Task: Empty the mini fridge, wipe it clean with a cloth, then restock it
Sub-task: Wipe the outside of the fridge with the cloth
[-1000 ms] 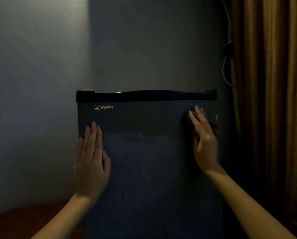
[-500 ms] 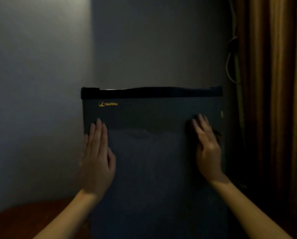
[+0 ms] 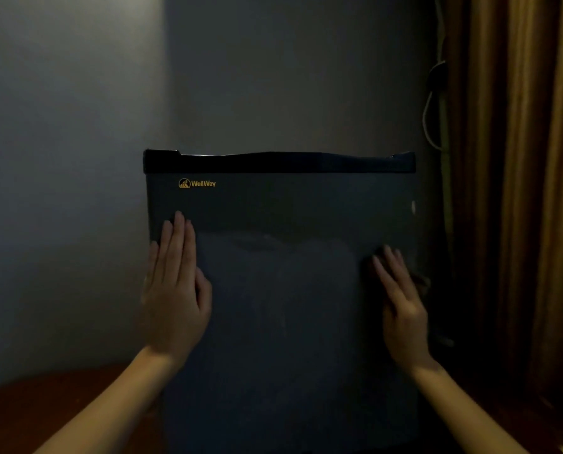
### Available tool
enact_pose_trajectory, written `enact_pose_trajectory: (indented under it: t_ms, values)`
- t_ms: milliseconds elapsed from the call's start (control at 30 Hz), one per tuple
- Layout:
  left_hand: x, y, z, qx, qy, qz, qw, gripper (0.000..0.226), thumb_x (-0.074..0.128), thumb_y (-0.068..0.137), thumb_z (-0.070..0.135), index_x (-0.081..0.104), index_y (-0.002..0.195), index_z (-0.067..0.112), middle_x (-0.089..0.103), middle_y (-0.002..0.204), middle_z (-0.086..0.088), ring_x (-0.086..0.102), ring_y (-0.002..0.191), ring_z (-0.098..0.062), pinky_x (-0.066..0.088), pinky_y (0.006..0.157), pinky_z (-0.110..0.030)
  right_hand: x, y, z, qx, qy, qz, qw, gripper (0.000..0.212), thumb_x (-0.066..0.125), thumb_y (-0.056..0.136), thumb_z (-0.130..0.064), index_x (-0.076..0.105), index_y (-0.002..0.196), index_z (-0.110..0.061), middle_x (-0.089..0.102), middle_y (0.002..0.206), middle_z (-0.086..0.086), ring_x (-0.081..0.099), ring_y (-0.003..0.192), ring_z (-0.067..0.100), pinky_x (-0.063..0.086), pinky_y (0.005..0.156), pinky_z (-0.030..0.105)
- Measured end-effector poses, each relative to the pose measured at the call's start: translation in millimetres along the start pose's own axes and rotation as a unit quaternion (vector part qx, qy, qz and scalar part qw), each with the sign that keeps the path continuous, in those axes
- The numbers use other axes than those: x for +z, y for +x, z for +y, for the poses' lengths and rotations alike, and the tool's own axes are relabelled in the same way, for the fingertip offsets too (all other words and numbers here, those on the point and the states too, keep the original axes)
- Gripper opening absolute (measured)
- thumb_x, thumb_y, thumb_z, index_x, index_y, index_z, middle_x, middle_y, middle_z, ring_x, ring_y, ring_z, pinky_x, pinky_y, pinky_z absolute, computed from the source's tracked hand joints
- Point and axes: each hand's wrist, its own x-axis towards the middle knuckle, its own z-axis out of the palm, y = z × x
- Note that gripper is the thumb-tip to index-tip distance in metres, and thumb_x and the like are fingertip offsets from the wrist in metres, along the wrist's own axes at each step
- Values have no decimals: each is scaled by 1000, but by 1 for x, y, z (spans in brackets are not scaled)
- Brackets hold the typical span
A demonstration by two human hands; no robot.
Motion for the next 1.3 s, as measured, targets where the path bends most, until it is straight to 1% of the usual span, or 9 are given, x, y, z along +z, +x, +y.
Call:
enact_pose_trajectory:
  t_ms: [167,267,400,533,667,767,933,1133,1300]
  values:
    - [1,0,0,-3,-3,-2,1000,58,34,95,9,20,151,0,16,160,-13,10,149,-24,14,121,-45,-8,34,15,101,-6,78,992,48,29,95,-5,45,140,-2,32,153,12,24,146,24,19,120,30]
    - [1,0,-1,-6,-3,0,1000,58,34,95,10,19,151,0,16,160,-13,10,149,-23,14,121,-45,8,56,-13,67,-6,78,995,48,28,96,-2,43,142,-3,30,154,9,23,146,26,15,121,30]
    - [1,0,-1,-3,-1,4,1000,58,35,95,8,20,150,-1,16,160,-13,11,149,-25,15,121,-46,14,5,-14,-11,13,17,1000,50,30,94,3,44,141,-6,33,153,14,25,145,30,19,120,37]
    - [1,0,0,-3,1,3,1000,59,34,94,8,20,150,-2,16,160,-14,10,149,-25,13,121,-44,-4,-26,14,42,-2,28,999,64,29,87,12,40,145,-16,31,155,6,26,145,26,20,120,34]
    - [1,0,1,-4,2,6,1000,57,32,95,10,21,150,-2,18,159,-15,12,149,-26,14,121,-45,5,39,-4,84,-10,102,991,47,29,95,2,45,140,-3,33,152,11,29,144,28,24,119,38]
    - [2,0,1,-3,1,7,1000,57,32,95,10,22,150,-3,18,159,-15,13,149,-26,15,121,-45,22,66,-35,39,10,85,996,50,37,94,12,44,141,-4,32,153,12,25,145,29,20,120,40]
    - [2,-4,-1,-2,4,3,1000,58,33,95,9,19,151,-1,16,160,-13,12,149,-25,14,121,-45,16,19,-30,-59,8,-15,998,44,33,98,-2,46,140,-5,33,154,13,26,145,28,25,118,44]
    - [2,-7,0,-4,15,-1,1000,58,33,95,11,21,150,0,17,159,-13,13,149,-25,13,121,-42,25,79,-47,62,29,103,992,54,41,91,15,43,141,-5,35,152,12,25,145,27,21,119,46]
    - [2,-15,-2,-13,19,-6,1000,57,33,96,12,22,151,2,18,160,-11,13,149,-23,16,121,-42,52,57,-91,-78,47,-3,996,53,45,92,14,47,140,-6,33,154,12,23,147,26,21,120,46]
